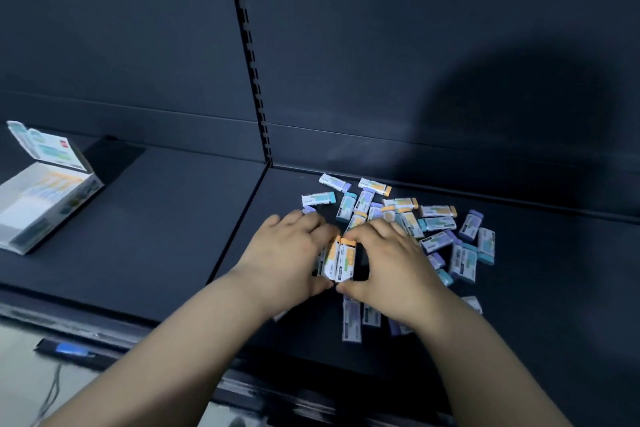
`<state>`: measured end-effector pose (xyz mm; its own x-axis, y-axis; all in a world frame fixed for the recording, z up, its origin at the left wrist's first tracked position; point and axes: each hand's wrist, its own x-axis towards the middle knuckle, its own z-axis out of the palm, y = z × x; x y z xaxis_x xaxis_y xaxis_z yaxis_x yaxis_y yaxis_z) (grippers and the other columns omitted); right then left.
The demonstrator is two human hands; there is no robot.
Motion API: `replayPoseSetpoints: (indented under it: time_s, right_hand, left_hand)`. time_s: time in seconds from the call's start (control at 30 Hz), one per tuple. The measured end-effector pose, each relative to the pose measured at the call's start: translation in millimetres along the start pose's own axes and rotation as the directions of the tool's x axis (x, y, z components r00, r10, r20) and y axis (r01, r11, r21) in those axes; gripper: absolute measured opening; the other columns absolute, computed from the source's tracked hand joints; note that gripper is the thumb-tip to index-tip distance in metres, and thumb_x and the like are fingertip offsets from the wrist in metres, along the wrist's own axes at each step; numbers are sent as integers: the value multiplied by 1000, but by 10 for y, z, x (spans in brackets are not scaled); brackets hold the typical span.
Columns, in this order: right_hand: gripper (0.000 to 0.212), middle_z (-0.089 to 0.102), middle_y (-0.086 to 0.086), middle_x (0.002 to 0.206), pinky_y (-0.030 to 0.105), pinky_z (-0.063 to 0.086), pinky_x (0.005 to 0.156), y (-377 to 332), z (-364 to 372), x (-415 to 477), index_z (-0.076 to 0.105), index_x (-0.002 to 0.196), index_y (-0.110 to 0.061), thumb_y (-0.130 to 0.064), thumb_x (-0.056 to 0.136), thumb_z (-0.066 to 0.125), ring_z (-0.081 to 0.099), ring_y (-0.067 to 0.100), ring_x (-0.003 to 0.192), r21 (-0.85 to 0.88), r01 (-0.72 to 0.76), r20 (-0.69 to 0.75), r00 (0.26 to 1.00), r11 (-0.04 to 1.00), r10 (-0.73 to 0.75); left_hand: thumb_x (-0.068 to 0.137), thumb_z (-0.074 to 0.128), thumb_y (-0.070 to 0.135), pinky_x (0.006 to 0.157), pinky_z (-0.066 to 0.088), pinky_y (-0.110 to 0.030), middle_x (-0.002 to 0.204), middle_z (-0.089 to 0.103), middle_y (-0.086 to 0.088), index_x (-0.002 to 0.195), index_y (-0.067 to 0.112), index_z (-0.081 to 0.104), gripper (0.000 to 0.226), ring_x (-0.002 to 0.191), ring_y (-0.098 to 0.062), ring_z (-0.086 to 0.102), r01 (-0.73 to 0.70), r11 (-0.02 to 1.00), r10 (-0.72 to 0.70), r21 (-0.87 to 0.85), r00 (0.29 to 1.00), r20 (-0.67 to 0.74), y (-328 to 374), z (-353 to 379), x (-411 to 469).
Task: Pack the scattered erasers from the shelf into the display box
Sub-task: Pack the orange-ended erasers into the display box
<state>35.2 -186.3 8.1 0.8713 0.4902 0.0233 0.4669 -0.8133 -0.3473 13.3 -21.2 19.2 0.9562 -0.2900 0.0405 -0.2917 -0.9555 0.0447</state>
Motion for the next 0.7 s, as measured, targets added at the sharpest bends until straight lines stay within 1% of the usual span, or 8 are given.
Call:
replayPoseSetpoints:
  time_s: [0.1,0.17,0.23,0.33,0.43,0.57,0.7]
  right_hand:
    - [65,48,-8,119,30,34,100,-246,44,24,48,122,-28,-50,66,73,39,15,116,-20,-18,-32,999,1000,17]
    - [65,48,-7,119,32,34,99,-482,90,73,48,122,-28,-51,66,73,40,16,115,-36,-36,-29,999,999,35]
    - [66,47,-7,121,32,34,100,-744,148,123,47,124,-28,-50,67,73,39,16,116,-45,-67,-27,997,997,65]
    - [67,47,-6,122,34,35,99,-1249,301,248,47,126,-28,-48,68,73,39,16,115,-43,-120,-75,990,992,117]
    - [66,48,-6,123,32,35,97,-1723,450,373,47,127,-28,-50,70,71,40,15,114,-24,-152,-99,984,988,149]
    - [65,49,-7,120,31,37,94,-2199,572,527,48,127,-28,-51,71,71,42,15,108,-46,-149,-109,984,988,143]
    - [59,48,-9,120,33,38,94,-2449,624,661,48,125,-30,-47,72,69,42,14,108,-59,-150,-116,983,987,143]
  left_hand:
    - [79,56,55,96,25,-27,137,36,12,140,36,30,68,125,-12,33,-35,999,35,-7,999,-29,-200,-28,-127]
    - [79,56,54,95,26,-27,136,37,12,139,36,31,68,124,-12,35,-66,998,65,-14,997,-52,-406,-54,-235]
    - [79,55,55,93,26,-26,134,38,13,139,37,31,67,122,-10,35,-100,995,99,-14,992,-74,-649,-80,-344]
    - [79,55,57,92,25,-25,134,38,15,139,37,32,67,122,-9,35,-169,985,167,-18,982,-86,-1136,-137,-556]
    - [80,55,58,92,24,-24,135,39,15,139,36,33,66,121,-9,35,-210,977,206,-45,974,-92,-1579,-218,-766]
    - [80,54,62,95,23,-24,139,35,16,142,34,28,73,126,-8,33,-213,973,205,-91,975,-88,-2016,-294,-1003]
    - [81,51,62,96,23,-25,138,34,15,141,33,28,70,126,-9,33,-212,972,204,-98,976,-81,-2310,-305,-1120]
